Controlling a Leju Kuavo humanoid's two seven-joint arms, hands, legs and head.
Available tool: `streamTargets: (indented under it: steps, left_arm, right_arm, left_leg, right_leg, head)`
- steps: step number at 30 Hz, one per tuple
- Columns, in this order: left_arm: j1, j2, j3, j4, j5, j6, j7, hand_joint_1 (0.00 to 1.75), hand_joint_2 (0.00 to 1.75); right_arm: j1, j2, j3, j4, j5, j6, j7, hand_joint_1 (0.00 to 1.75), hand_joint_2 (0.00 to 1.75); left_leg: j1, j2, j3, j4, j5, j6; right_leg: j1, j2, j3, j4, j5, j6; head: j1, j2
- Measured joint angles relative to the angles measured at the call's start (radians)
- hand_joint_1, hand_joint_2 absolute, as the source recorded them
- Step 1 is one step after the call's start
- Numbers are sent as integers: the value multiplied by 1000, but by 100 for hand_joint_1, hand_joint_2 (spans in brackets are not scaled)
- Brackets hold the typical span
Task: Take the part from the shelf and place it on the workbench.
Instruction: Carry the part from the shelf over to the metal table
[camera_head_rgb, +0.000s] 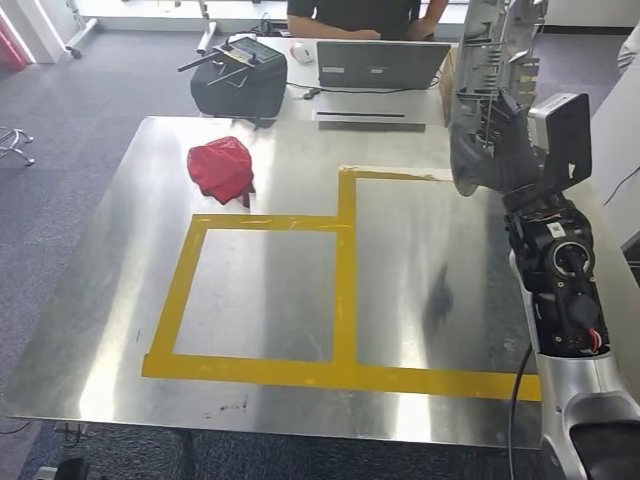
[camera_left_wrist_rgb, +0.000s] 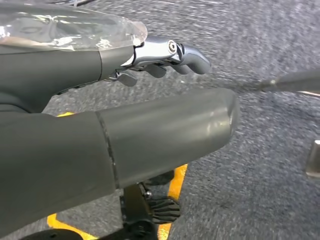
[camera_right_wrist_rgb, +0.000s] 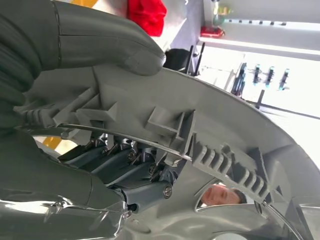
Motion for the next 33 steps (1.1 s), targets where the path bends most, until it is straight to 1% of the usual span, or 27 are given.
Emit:
streamTargets:
  steps: [2,4,5,6,8,9,10,11,12,13,14,15,16,17,19,20,22,23,24,25,26,27,28,30,31,32,33]
  left_arm:
    - [0,2,0,0,0,0,0,0,0]
    - [-1,1,0,0,0,1,0,0,0]
    - [-3,0,0,0,0,1,0,0,0]
    - [-4,-1,0,0,0,2,-1,0,0]
    - [-3,-1,0,0,1,2,-1,0,0]
    - [-1,-1,0,0,1,2,-1,0,0]
    - [1,-1,0,0,1,2,-1,0,0]
    - [2,-2,0,0,1,2,-1,0,0]
    - [2,-3,0,0,1,2,-1,0,0]
    - [2,-4,0,0,1,2,-1,0,0]
    - [2,-4,0,0,1,2,-1,0,0]
    - [2,-4,0,0,1,2,-1,0,0]
    - [2,-4,0,0,1,3,-2,0,0]
    - [2,-3,0,0,1,3,-2,0,0]
    - [1,-3,0,0,1,3,-2,0,0]
    - [0,-3,0,0,1,2,-2,0,0]
    - [-2,-4,0,0,1,2,-3,0,0]
    - [-1,-4,0,0,1,2,-3,0,0]
    - [1,-3,0,0,1,2,-3,0,0]
    - [3,-3,0,0,1,1,-3,0,0]
    - [4,-3,0,0,1,1,-3,0,0]
    - [5,-4,0,0,0,0,-3,0,0]
    - [5,-4,0,0,0,0,-3,0,0]
    - [1,-1,0,0,0,0,-3,0,0]
    - [-1,1,0,0,0,-1,-3,0,0]
    - [-3,2,0,0,1,-1,-2,0,0]
    - [-5,4,0,0,2,-1,-2,0,0]
  right_arm:
    - [1,-1,-1,-2,0,0,0,175,175]
    - [6,-4,-4,-5,0,0,2,175,175]
    - [9,-7,-6,-7,0,1,4,175,175]
    - [11,-9,-8,-9,0,1,5,175,175]
    - [14,-12,-10,-13,1,3,7,175,175]
    - [17,-13,-10,-14,2,4,9,175,175]
    - [21,-13,-10,-16,5,5,11,175,175]
    - [26,-14,-10,-16,8,6,14,175,175]
    - [31,-14,-11,-18,11,7,16,175,175]
    - [34,-15,-12,-20,13,7,17,175,175]
    - [36,-15,-12,-23,14,7,18,175,175]
    - [36,-15,-13,-26,15,8,19,175,175]
    - [36,-16,-13,-29,15,9,19,175,175]
    - [36,-16,-14,-32,15,11,19,175,175]
    - [40,-17,-14,-36,17,17,22,175,175]
    - [42,-17,-14,-39,19,21,24,175,175]
    - [45,-17,-14,-45,26,30,29,175,175]
    - [45,-17,-13,-47,31,35,30,175,175]
    - [46,-17,-11,-48,37,41,31,175,175]
    - [47,-17,-10,-49,41,47,32,175,175]
    - [49,-17,-8,-49,46,54,33,175,175]
    - [52,-17,-7,-50,49,63,34,175,175]
    - [54,-17,-5,-51,52,74,35,175,175]
    - [60,-17,-2,-58,56,101,35,175,175]
    - [63,-17,0,-64,62,117,35,175,175]
    - [66,-17,3,-69,70,134,35,175,175]
    - [69,-17,8,-73,80,149,36,175,175]
  left_leg:
    - [0,-14,25,-54,11,3]
    - [0,5,28,-62,14,10]
    - [2,14,31,-66,16,16]
    - [3,23,34,-71,18,22]
    - [4,43,37,-75,18,29]
    - [3,52,37,-75,18,30]
    - [3,62,38,-74,16,30]
    - [4,71,39,-74,15,30]
    - [4,79,41,-73,12,29]
    - [5,87,44,-71,9,25]
    - [3,95,47,-69,4,21]
    - [1,102,49,-65,0,15]
    - [-3,110,50,-62,-4,11]
    - [-6,118,51,-61,-6,7]
    - [-8,134,53,-62,-9,0]
    - [-6,127,52,-56,-17,-6]
    - [-2,85,24,11,-62,-15]
    - [-1,61,-8,80,-96,-18]
    - [-1,49,-46,157,-129,-18]
    - [-1,44,-80,221,-150,-18]
    - [-2,43,-100,255,-153,-16]
    - [-2,43,-101,247,-135,-12]
    - [-3,42,-84,199,-101,-6]
    - [-7,34,-17,47,-27,9]
    - [-10,32,9,-11,-4,14]
    - [-11,29,24,-48,7,17]
    - [-11,29,29,-61,8,15]
  right_leg:
    - [0,19,-6,1,2,10]
    - [-4,29,-11,0,3,22]
    - [-3,14,-16,10,-5,28]
    - [-2,-10,-28,38,-24,33]
    - [-1,-61,-83,163,-91,40]
    - [-3,-71,-118,238,-122,44]
    - [-5,-74,-143,292,-138,46]
    - [-7,-75,-151,308,-134,49]
    - [-9,-79,-136,280,-109,50]
    - [-10,-88,-104,214,-71,51]
    - [-9,-108,-65,137,-38,51]
    - [-5,-126,-34,71,-15,49]
    - [-3,-139,-15,29,-4,45]
    - [1,-143,-10,13,-4,40]
    - [2,-123,-13,10,-2,25]
    - [1,-113,-13,8,0,18]
    - [-3,-96,-12,4,4,6]
    - [-3,-86,-13,3,6,2]
    - [-3,-77,-14,3,7,-1]
    - [-1,-69,-15,3,8,-2]
    - [0,-60,-15,4,8,-3]
    - [2,-53,-14,4,8,-4]
    - [3,-46,-13,4,8,-4]
    - [7,-34,-12,5,7,-3]
    - [8,-29,-12,5,8,-1]
    - [10,-26,-14,7,5,0]
    - [12,-24,-15,8,4,0]
  head:
    - [0,0]
    - [1,0]
    - [2,0]
    - [7,0]
    - [21,0]
    - [28,0]
    - [31,0]
    - [34,0]
    - [39,0]
    - [44,0]
    - [49,0]
    - [54,0]
    - [55,0]
    - [53,0]
    - [46,0]
    - [42,0]
    - [33,0]
    - [26,0]
    - [20,0]
    - [14,0]
    - [9,0]
    - [6,0]
    - [3,0]
    - [-1,0]
    - [-1,0]
    - [-1,0]
    - [0,0]
